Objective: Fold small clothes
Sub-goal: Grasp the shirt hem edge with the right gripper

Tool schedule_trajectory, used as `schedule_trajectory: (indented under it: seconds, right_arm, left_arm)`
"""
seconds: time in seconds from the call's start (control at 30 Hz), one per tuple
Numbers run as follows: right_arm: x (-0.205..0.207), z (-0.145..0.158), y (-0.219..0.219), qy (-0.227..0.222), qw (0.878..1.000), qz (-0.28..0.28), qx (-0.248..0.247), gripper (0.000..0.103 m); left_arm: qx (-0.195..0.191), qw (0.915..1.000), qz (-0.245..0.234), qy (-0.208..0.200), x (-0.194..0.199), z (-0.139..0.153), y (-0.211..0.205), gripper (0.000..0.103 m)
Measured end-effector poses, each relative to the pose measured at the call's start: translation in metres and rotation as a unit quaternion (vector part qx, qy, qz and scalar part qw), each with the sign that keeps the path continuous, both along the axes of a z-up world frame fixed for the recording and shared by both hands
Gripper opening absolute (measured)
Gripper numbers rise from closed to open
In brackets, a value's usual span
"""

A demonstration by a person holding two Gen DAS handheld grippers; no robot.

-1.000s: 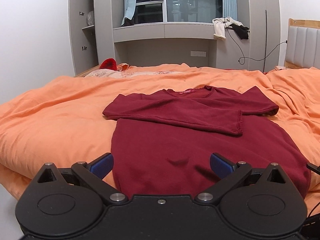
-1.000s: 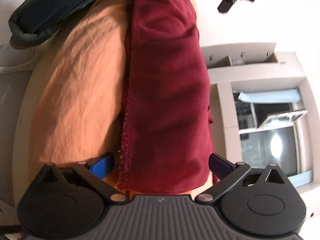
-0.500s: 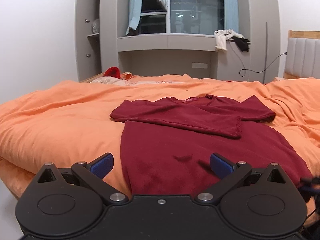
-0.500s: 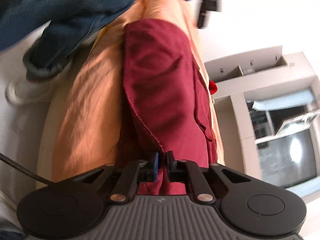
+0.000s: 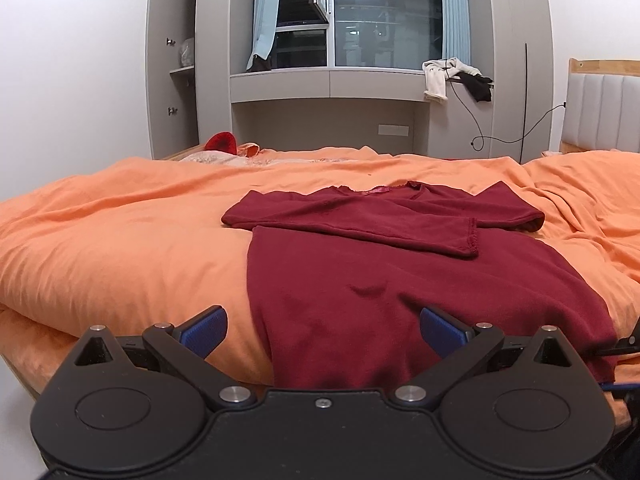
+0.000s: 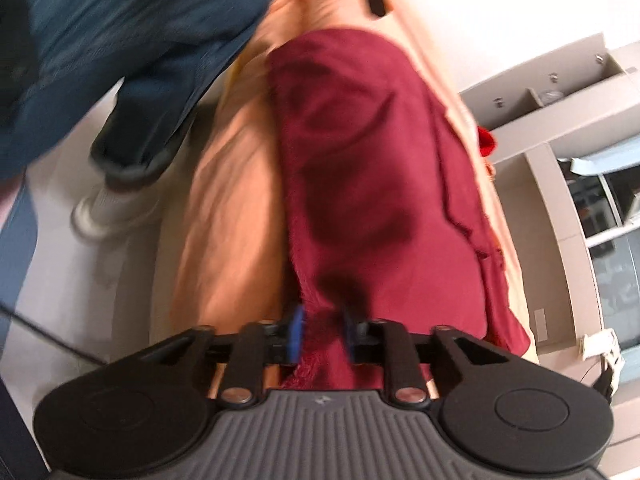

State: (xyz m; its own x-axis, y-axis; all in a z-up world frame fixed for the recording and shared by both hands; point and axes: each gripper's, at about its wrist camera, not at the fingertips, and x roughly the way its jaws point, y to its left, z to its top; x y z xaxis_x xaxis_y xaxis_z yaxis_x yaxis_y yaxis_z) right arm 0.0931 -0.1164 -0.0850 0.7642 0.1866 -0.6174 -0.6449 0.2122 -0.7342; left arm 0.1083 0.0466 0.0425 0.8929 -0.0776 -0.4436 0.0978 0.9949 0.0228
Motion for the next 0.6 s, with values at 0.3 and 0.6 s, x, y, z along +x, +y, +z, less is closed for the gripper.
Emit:
schedule_trajectory:
  seconds: [0.3,0.6]
  right_arm:
    - [-0.019,-0.055,-0.018,-0.067,0.981,0.059,-0.170,0.056]
    - [-0.023,-0.094,-0.035,-0.208,0.926,0.137,-0.283,0.068]
  left_arm:
    - [-0.002,1.0000,-0.005,0.006,0.005,-0.004,-0.006,0.102]
    - [0.004,1.0000,-0.002,0.007,0.009,-0.002,-0.010,0.102]
